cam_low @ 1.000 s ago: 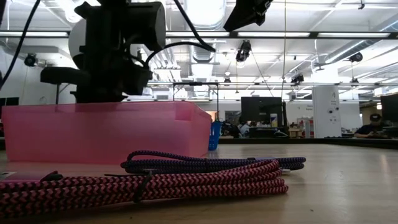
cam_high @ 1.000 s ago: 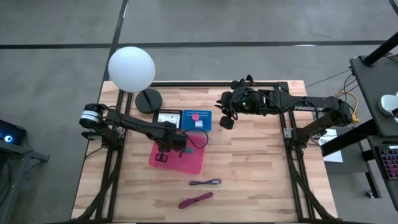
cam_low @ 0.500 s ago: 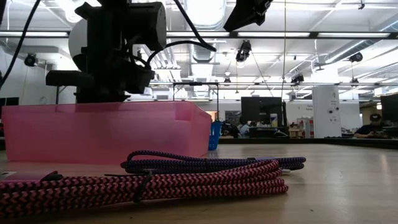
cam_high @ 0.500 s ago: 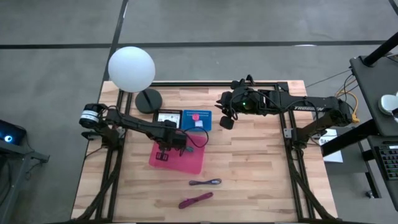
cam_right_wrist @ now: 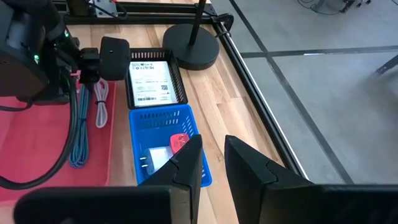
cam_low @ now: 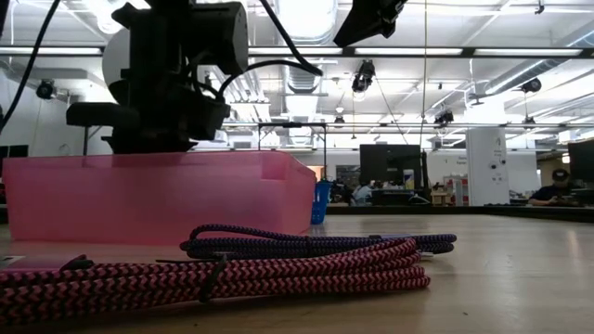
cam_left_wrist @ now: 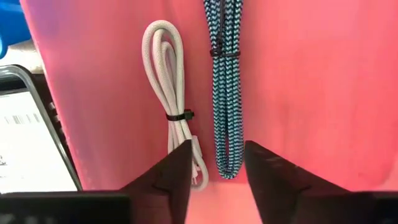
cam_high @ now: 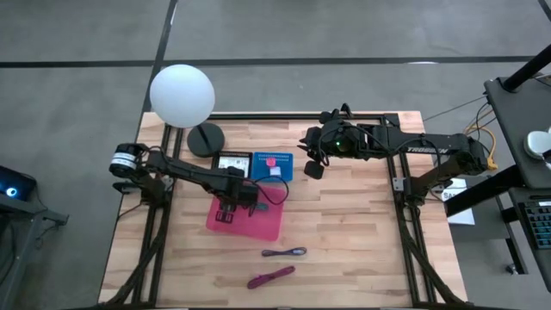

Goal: Pick and place items into bin
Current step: Put the black blue charger cable into the pink bin, then put the black purple charger cable into the pink bin

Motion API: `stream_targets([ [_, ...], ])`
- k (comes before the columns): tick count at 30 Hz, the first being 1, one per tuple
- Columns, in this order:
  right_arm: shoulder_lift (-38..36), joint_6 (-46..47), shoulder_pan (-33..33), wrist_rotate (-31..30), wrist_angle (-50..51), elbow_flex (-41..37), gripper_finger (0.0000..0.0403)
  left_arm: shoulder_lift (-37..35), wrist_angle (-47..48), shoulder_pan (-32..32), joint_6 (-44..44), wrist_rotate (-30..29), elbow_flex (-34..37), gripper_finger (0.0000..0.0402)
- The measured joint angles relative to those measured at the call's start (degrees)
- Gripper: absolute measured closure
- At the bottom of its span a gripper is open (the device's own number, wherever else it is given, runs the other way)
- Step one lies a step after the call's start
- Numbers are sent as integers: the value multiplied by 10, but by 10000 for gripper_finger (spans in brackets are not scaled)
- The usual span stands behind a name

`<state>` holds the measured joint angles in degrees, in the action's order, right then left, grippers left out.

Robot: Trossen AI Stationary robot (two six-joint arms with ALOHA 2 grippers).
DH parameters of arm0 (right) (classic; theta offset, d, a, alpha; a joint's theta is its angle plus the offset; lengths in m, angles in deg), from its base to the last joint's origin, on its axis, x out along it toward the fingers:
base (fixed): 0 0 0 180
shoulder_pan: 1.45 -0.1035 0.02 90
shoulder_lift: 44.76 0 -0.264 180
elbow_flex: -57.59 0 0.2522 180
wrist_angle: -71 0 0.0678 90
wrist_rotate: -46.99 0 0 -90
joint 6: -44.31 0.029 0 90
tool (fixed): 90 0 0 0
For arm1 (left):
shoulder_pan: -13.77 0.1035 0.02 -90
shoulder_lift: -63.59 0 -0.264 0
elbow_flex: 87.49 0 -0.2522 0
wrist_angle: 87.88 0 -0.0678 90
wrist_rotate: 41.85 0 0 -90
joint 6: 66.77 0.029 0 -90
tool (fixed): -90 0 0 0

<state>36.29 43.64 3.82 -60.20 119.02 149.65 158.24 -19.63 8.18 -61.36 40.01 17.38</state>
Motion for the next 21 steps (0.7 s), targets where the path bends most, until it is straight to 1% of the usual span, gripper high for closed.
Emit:
stream_targets([
  [3, 0, 0, 0, 0, 0, 0, 346, -3, 2, 0, -6, 0, 0, 241],
  [5, 0, 0, 0, 0, 0, 0, 346, -9, 21, 0, -9, 0, -7, 226],
  [8, 0, 0, 0, 0, 0, 0, 346, -31, 36, 1, -43, 0, -28, 220],
  [10, 0, 0, 0, 0, 0, 0, 346, -61, 33, 4, -79, 0, -39, 219],
  [13, 0, 1, 0, 0, 1, 0, 346, -121, -9, 4, -151, -2, -46, 219],
  [16, 0, 5, 0, 1, 1, 0, 346, -189, -86, 4, -215, -3, -45, 219],
  [21, 0, -1, -3, 47, -2, 0, 346, -292, -235, 3, -242, -14, -22, 219],
])
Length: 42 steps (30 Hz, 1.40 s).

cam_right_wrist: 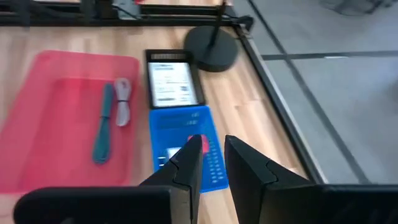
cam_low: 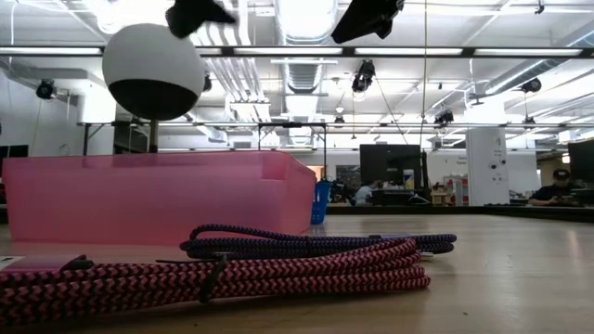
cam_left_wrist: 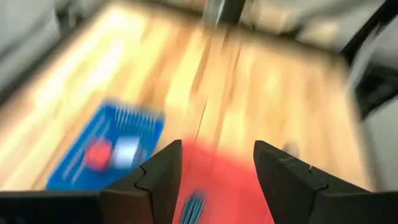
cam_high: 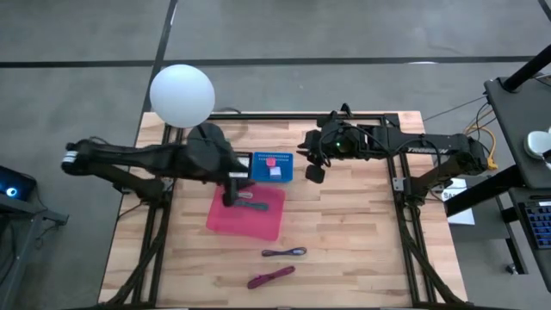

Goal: Pick and place items into bin
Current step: Put the black purple charger cable into the pink bin

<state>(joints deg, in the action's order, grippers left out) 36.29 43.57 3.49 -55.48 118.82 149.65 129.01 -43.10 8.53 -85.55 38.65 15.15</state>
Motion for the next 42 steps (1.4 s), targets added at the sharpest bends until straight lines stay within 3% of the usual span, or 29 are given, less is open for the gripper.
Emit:
stream_targets([
  [5, 0, 24, -10, 23, -1, 0, 346, -103, -132, 0, 10, 0, 52, 219],
  [8, -1, 40, -23, 44, -3, 0, 346, -162, -160, 0, 11, 0, 89, 219],
  [12, -2, 44, -42, 188, -16, 0, 346, -236, -176, 0, 10, -3, 138, 219],
  [14, 1, 59, -54, 227, -17, 0, 346, -262, -179, 0, 10, -4, 156, 219],
  [20, 7, 84, -103, 204, -9, 0, 313, -313, -185, 0, 11, -4, 180, 219],
  [27, 38, 170, -176, 115, -7, 0, 225, -341, -179, 0, 11, -4, 190, 219],
  [31, 76, 208, -219, 99, -5, 0, 185, -363, -180, 0, 11, -4, 189, 219],
  [42, 199, 277, -280, 97, -9, 0, 164, -413, -180, 0, 12, -5, 188, 219],
])
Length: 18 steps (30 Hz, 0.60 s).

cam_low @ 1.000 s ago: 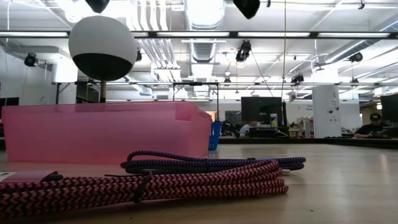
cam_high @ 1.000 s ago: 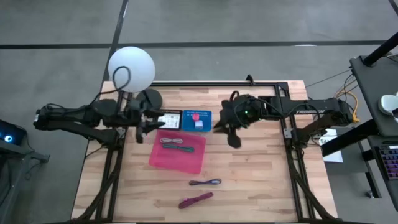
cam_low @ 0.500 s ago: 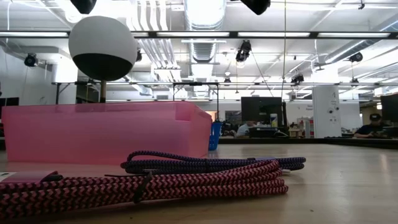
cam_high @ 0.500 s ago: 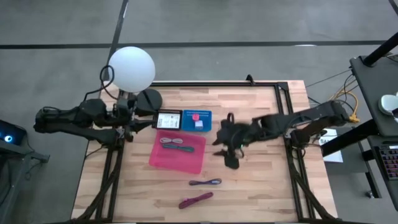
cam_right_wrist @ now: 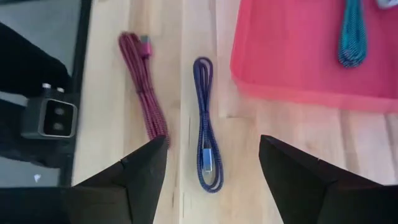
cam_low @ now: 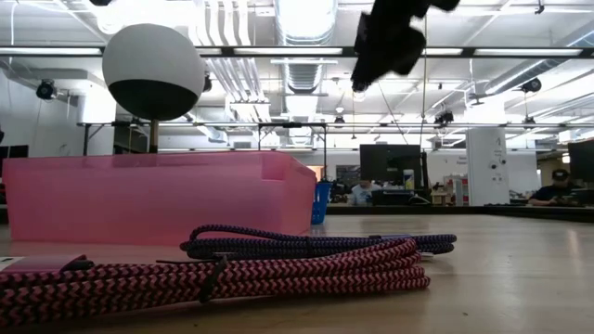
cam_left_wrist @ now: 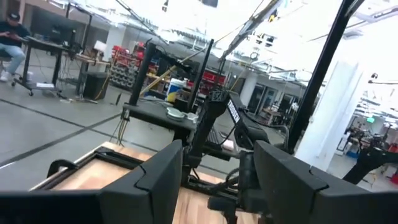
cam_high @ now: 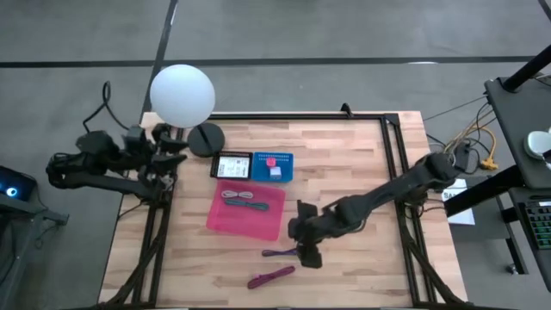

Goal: Pick and place items into bin
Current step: Put the black purple charger cable into the pink bin

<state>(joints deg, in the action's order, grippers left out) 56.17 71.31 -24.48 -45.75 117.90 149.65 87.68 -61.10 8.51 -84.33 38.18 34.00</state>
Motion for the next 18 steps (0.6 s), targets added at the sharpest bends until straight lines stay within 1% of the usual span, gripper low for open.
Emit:
stream_targets([
  [4, 32, 0, -8, 3, -5, 0, 171, -4, 3, 0, 10, 0, 0, 219],
  [10, 71, 0, -8, 43, -6, 0, 177, -3, 16, 0, 30, 1, 0, 219],
  [18, 111, -3, -9, 45, -11, 1, 179, -6, 35, 0, 30, 1, 1, 219],
])
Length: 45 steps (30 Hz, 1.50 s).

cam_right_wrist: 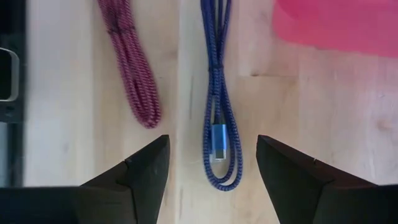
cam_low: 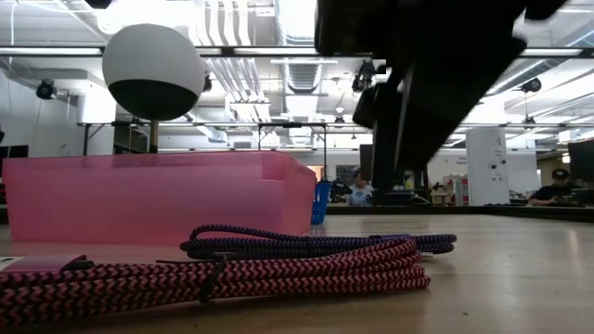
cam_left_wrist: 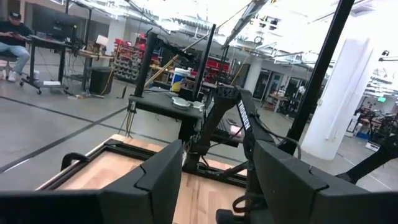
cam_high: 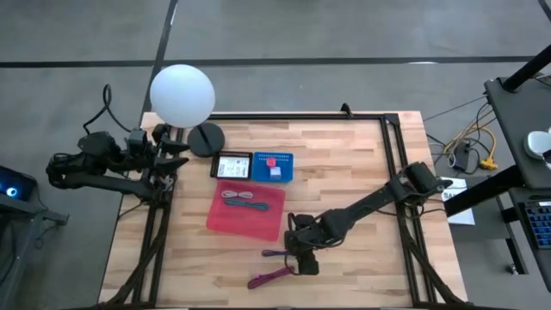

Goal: Pick and place items into bin
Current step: Put the black purple charger cable into the pink bin

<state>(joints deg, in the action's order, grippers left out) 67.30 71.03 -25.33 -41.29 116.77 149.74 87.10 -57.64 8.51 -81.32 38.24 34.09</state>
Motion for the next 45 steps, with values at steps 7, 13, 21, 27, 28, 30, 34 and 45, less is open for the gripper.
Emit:
stream_targets([
  [7, 42, -1, 0, -2, -15, 0, 179, -4, 1, 0, 0, 0, 0, 219],
  [13, 60, -1, -1, -4, -21, 0, 179, -4, 1, 0, 0, 0, 0, 219],
  [21, 61, -2, -3, -20, -20, 0, 179, -4, 2, 0, 0, 0, 0, 219],
  [27, 72, -9, -5, -20, -22, 3, 200, -4, 6, 0, 0, 0, 0, 219],
  [28, 72, -10, -6, -20, -21, 3, 209, -4, 6, 0, 0, 0, 0, 219],
  [30, 72, -10, -6, -20, -22, 3, 230, -4, 6, 0, 0, 0, 0, 219],
  [34, 70, -9, -6, -16, -20, 2, 282, -4, 6, 0, 0, 0, 0, 219],
  [45, 62, 11, -7, 131, -12, -1, 376, -5, 6, 0, 0, 0, -1, 219],
])
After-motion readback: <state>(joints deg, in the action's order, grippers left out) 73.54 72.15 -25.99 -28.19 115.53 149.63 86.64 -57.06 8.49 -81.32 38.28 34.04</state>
